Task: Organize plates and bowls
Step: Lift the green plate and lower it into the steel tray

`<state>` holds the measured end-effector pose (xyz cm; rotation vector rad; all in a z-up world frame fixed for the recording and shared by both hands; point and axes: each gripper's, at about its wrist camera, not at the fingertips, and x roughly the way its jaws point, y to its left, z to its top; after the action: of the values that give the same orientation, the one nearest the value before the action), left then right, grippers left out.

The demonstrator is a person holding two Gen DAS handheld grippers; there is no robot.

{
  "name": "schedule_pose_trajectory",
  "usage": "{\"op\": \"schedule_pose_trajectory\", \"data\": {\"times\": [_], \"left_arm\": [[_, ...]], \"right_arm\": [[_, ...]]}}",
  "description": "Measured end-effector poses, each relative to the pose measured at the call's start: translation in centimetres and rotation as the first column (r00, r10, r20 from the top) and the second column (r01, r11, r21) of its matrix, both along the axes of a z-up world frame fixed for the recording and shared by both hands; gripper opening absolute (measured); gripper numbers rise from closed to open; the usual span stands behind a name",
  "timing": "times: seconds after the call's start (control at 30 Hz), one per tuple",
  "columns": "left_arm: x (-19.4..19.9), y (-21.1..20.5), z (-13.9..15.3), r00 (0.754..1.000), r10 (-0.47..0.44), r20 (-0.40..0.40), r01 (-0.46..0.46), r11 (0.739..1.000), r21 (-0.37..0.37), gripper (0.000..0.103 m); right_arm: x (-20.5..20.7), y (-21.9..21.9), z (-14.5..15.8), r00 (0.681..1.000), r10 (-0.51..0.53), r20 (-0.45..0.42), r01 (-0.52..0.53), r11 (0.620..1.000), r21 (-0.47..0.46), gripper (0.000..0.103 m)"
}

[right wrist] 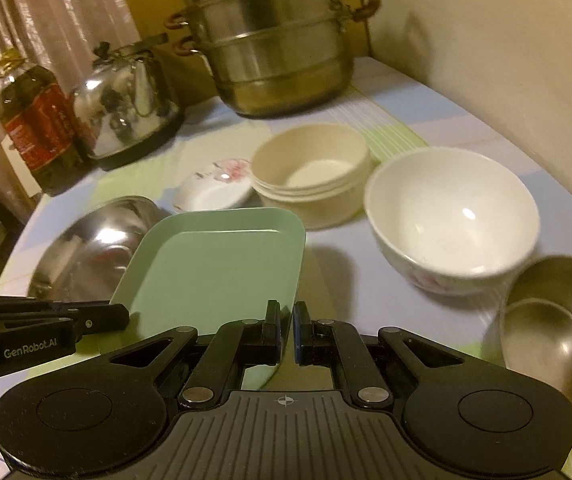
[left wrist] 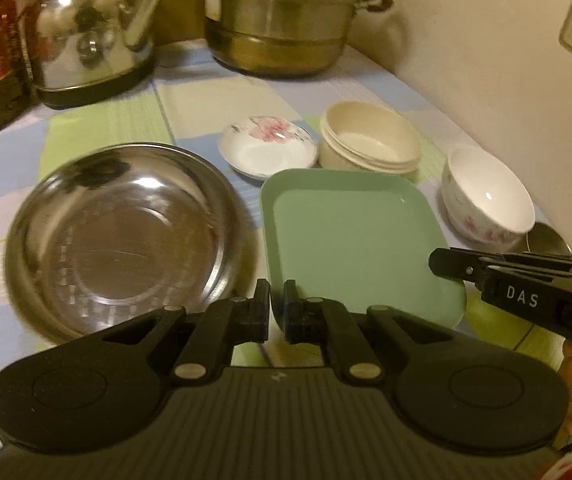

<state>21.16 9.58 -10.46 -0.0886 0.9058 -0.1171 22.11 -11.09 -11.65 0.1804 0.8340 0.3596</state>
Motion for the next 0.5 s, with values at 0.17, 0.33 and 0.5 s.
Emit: {"op": "schedule_pose_trajectory", "data": {"times": [0.17,0.33,0.5], "left_arm": [[-0.6,2.3,0.8,0.998,0.061,0.020,-0.061,0.998,0.002,0.006],[-0.9,4.9,1.0,0.991,0.135,0.025,-0.135,0.991,0.010,0.006],[-0.8,7.5,1.2,0.981,0.194,0.028,-0.195,0.981,0.018,0.006]], "right_arm": [[0.8,2.3,0.8,0.998,0.055,0.018,-0.056,0.998,0.016,0.006],[1.5,5.1,1.1,0.993,0.119,0.026,-0.120,0.992,0.028,0.006],[2.4,7.6,0.9,0.984,0.178,0.031,-0.179,0.983,0.028,0.006]]}}
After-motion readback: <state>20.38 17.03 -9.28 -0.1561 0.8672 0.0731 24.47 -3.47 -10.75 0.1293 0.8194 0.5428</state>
